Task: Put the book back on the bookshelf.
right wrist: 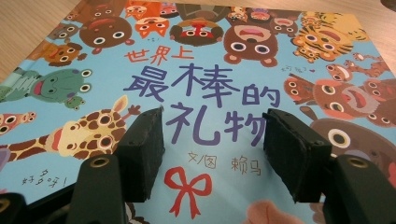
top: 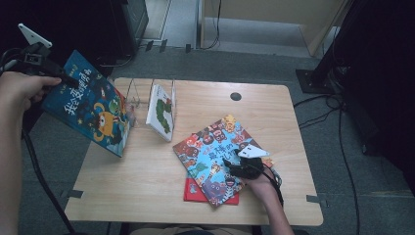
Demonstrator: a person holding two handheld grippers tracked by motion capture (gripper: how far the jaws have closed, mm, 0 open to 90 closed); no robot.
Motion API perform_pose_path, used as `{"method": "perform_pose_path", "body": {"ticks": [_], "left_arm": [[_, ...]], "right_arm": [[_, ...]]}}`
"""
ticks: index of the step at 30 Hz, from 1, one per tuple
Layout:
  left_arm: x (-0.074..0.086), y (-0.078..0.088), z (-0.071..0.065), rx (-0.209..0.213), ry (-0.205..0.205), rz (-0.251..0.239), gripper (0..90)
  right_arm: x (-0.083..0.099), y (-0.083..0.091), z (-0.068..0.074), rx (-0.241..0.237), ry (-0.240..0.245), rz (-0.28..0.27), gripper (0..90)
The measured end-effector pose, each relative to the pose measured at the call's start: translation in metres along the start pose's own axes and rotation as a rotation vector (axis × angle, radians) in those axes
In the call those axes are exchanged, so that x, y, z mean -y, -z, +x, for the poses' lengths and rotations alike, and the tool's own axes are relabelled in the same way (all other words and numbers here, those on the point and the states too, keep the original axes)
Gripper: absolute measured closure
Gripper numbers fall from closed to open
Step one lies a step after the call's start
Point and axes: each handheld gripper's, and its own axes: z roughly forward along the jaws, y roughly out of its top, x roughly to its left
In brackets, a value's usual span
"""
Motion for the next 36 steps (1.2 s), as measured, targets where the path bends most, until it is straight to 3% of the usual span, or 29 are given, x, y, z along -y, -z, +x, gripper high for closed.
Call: {"method": "perform_pose_path", "body": {"ticks": [2, 17, 30, 34, 36], "left_arm": [[-0.003, -0.004, 0.000, -0.004, -0.018, -0.010, 83.3], [-0.023, -0.018, 0.008, 0.018, -0.012, 0.003, 82.9], [-0.025, -0.019, 0.020, 0.042, 0.005, -0.020, 82.1], [-0.024, -0.017, 0.022, 0.076, 0.017, -0.053, 73.0], [-0.023, -0.018, 0.021, 0.079, 0.002, -0.054, 69.8]], "right_arm": [[0.000, 0.000, 0.000, -0.001, 0.001, -0.002, 38.1], [-0.001, 0.001, 0.004, 0.024, -0.011, 0.014, 38.3], [0.006, 0.006, 0.003, 0.015, -0.010, -0.007, 37.4], [0.006, 0.007, 0.003, 0.016, -0.007, -0.004, 37.4], [0.006, 0.008, 0.003, 0.017, -0.009, -0.002, 37.4]]}}
